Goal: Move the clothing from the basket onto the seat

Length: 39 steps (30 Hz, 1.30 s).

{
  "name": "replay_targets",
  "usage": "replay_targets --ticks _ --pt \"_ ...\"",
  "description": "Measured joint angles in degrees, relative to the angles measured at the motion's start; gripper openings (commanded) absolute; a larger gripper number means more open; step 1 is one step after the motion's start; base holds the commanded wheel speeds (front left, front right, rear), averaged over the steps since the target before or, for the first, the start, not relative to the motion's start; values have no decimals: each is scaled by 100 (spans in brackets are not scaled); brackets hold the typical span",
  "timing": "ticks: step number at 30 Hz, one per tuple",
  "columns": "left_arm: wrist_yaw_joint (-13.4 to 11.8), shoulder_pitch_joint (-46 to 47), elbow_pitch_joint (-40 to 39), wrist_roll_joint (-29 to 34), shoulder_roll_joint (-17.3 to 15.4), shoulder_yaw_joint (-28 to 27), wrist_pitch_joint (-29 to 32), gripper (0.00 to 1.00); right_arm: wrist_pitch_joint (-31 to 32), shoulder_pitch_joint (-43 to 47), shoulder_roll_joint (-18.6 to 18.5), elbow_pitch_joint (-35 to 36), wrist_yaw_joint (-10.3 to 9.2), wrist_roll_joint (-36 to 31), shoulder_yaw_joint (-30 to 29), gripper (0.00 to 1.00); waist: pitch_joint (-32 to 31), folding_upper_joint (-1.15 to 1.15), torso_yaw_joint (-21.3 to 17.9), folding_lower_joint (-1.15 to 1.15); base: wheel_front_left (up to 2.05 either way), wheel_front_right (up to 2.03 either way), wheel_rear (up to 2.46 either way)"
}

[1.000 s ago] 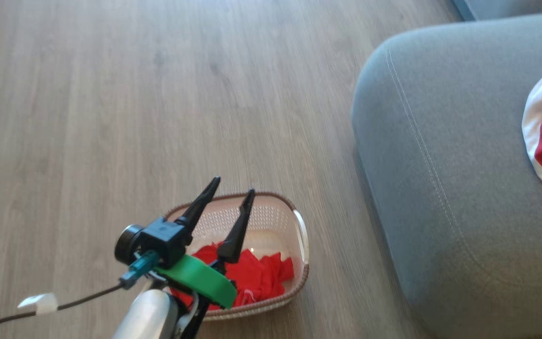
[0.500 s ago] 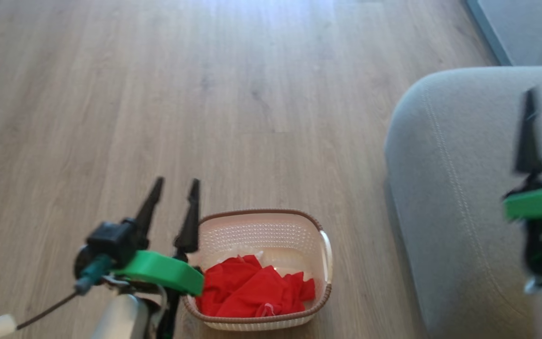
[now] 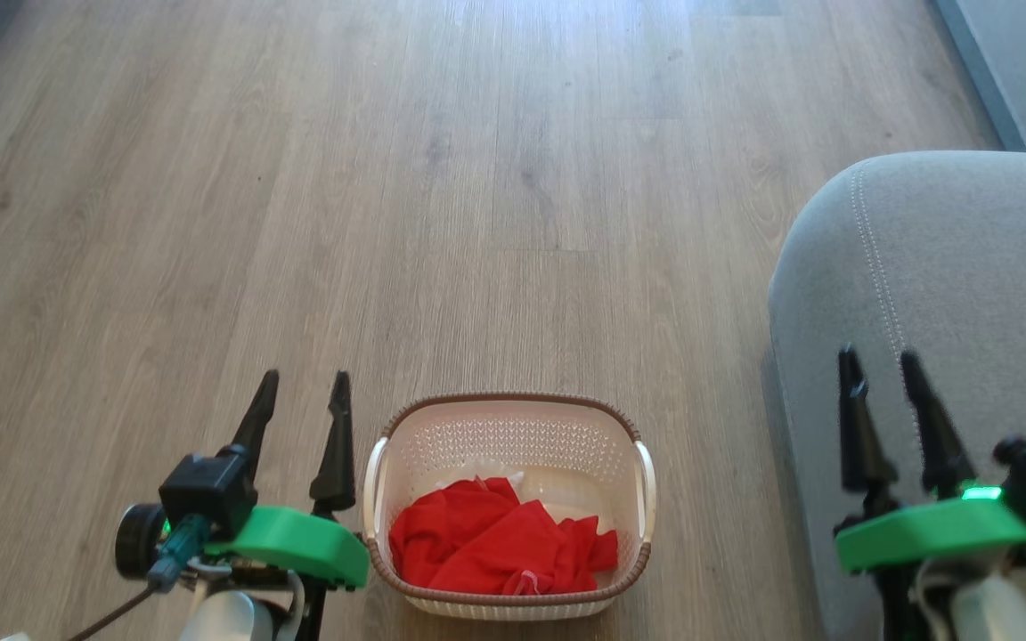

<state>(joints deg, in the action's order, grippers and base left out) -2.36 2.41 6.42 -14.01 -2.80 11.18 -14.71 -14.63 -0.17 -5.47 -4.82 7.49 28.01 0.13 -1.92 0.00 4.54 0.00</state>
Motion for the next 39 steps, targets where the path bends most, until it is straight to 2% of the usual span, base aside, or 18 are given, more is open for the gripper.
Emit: replay_targets --ticks 6,13,39 --pt "-137 -115 53 90 -1 -58 0 100 1 363 160 -109 0 -365 86 100 29 0 -49 0 0 0 0" --pt "-138 -146 253 205 -1 -41 0 100 1 451 193 -176 0 -833 127 100 52 0 -123 0 0 0 0" --pt "23 -145 432 199 -1 3 0 100 1 449 277 -169 0 -769 45 100 60 0 -156 0 0 0 0"
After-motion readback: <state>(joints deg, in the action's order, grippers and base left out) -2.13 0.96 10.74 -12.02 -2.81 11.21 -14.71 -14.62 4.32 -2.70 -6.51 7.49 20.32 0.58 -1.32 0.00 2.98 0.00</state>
